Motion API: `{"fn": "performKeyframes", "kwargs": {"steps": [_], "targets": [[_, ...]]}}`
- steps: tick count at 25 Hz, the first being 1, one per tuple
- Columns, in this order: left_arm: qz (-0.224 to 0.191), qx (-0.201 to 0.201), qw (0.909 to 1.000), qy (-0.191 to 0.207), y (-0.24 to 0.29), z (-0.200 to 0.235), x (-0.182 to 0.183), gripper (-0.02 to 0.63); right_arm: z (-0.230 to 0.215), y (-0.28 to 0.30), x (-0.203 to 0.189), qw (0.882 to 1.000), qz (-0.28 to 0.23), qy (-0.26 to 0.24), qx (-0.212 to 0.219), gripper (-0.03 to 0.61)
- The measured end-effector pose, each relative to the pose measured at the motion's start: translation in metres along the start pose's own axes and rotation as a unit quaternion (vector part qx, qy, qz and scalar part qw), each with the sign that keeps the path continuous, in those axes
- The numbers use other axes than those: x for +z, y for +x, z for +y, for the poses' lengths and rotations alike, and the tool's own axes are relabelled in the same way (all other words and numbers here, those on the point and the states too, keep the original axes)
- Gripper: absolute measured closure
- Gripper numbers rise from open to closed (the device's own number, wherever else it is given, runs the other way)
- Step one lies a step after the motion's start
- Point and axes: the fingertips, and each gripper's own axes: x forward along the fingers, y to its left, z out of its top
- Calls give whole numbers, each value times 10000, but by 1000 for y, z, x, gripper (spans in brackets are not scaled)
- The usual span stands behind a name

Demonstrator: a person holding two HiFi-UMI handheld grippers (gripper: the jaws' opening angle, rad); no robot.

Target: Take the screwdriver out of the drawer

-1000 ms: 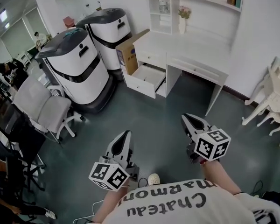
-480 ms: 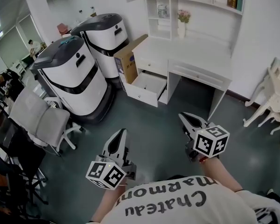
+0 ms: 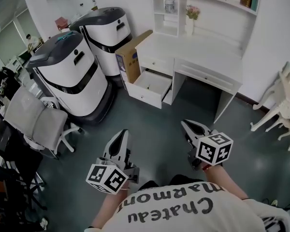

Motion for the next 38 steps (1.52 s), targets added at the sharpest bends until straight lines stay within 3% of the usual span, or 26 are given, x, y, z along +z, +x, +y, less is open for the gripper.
{"fn": "performKeyframes", "kwargs": {"steps": [6,15,26,31,38], "targets": [[229,77,9997,-6,29,13,-16,592,-33,25,10,9998,4,195,-99,549],[-60,735,9972,-79,89,64,1,591,-66,123,48,9984,255,136,477,549],[-429,1073,9933,58,209,83,22,591,-128,216,146,9927,167,-240,1168,549],[-630,1151,9913,64,244,87,22,591,-160,240,160,9911,218,-247,1289,549],[-537,1294,9901,31,284,86,9,591,-195,253,172,9896,236,-231,1403,549]]}}
